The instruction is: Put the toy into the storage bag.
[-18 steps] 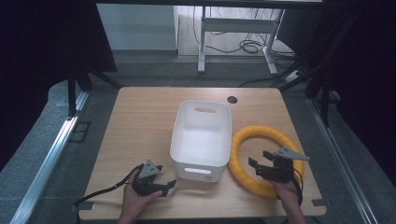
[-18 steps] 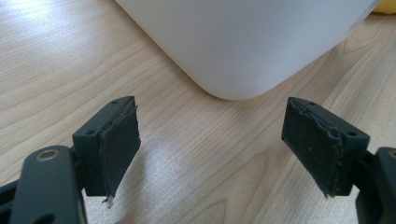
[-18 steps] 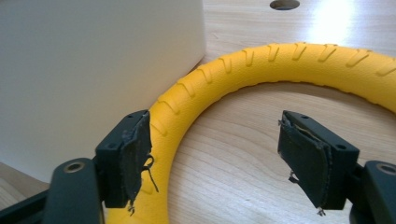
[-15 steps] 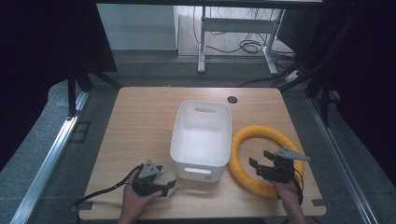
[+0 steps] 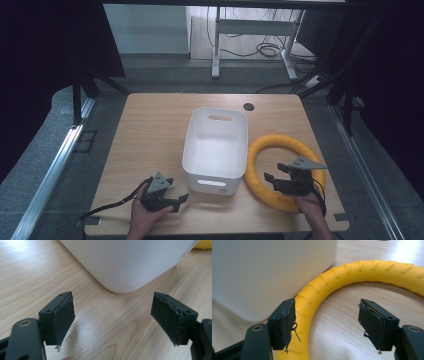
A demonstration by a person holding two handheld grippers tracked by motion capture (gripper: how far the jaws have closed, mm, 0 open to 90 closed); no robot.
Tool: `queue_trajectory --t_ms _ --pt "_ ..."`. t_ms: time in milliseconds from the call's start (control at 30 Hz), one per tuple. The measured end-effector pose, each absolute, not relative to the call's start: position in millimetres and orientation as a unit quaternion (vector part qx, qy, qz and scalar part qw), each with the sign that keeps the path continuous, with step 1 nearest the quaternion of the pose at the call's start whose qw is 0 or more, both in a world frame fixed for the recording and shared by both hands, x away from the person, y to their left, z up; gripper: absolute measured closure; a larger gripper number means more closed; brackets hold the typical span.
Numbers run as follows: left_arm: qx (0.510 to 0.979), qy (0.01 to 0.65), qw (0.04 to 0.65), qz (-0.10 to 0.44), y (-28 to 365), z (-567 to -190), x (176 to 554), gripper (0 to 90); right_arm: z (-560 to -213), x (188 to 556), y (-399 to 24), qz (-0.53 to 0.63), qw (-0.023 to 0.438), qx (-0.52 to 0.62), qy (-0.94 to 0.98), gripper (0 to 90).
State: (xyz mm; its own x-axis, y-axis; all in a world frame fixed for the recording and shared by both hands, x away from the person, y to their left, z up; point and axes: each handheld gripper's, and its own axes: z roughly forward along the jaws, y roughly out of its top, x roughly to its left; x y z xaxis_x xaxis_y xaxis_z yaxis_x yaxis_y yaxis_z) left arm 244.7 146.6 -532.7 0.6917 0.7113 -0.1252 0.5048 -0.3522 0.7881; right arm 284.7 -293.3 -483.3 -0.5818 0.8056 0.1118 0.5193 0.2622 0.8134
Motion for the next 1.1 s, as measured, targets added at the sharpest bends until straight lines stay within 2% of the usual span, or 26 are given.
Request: queue_trajectory --t_ms 367,633,1100 --pt "0.816 0.371 0.426 0.119 146.4 -533.9 245.4 19.2 -473.3 286.2 -288.1 0.381 0.111 0.385 0.834 33.9" --pt "0.814 0.374 0.429 0.117 146.0 -533.5 244.9 19.2 -476.7 291.3 -258.7 0.307 0.067 0.330 0.890 33.6" --pt "0.818 0.373 0.423 0.114 145.3 -534.9 245.2 19.2 -491.9 299.9 -239.6 0.180 0.039 0.289 0.939 34.1"
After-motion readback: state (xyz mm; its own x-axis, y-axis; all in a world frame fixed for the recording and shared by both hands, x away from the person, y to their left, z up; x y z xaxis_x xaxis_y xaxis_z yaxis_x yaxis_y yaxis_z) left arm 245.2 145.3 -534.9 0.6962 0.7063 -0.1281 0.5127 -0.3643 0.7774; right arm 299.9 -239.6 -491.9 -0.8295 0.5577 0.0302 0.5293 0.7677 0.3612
